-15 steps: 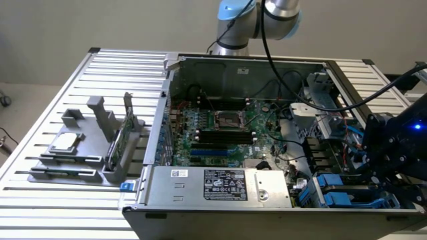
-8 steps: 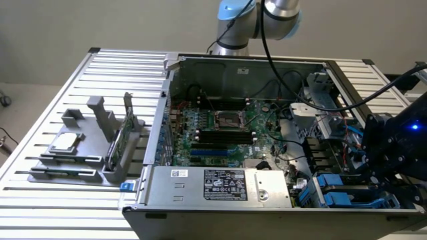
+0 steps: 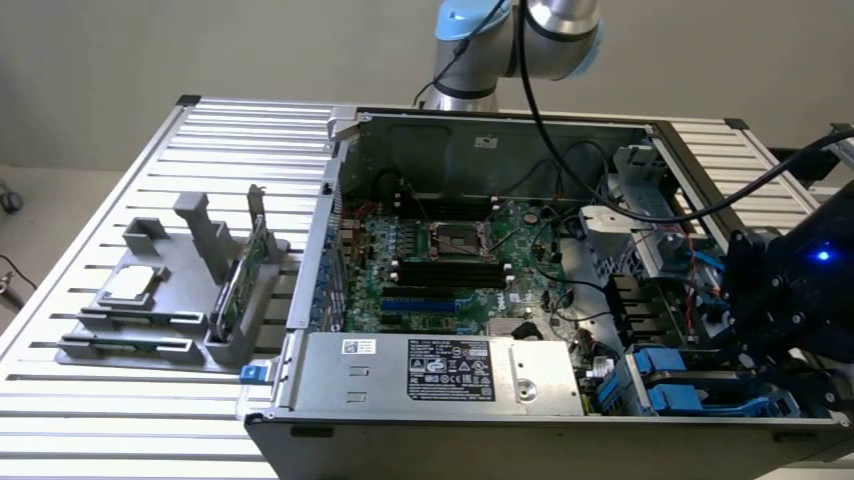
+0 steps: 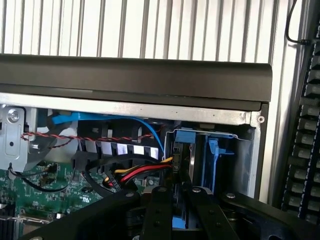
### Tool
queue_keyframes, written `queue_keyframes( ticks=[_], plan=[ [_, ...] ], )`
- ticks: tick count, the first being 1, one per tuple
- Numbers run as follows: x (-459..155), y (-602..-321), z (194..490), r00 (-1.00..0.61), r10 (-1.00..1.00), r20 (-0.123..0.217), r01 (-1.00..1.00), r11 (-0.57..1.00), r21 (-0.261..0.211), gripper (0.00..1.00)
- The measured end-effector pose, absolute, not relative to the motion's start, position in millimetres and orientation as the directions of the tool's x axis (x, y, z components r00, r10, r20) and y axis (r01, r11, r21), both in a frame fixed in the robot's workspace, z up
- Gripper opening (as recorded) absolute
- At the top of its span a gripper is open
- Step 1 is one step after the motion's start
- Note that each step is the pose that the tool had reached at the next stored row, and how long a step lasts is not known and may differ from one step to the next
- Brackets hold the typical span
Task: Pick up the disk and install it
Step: 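Insert the first disk wire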
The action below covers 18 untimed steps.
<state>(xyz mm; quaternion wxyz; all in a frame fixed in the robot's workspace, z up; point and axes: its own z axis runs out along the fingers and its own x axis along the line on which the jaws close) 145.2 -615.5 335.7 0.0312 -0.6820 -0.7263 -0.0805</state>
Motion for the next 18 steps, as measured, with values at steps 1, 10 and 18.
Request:
queue_keyframes(
  ticks=[1, 10, 18],
  plan=[
    [145.0, -615.5, 335.5, -0.068, 0.986, 0.155, 0.996, 0.057, 0.075, 0.18],
    [144.9, -615.5, 334.1, -0.066, 0.986, 0.155, 0.996, 0.055, 0.076, 0.18],
    [145.8, -615.5, 333.1, -0.065, 0.986, 0.155, 0.996, 0.054, 0.076, 0.18]
  ],
)
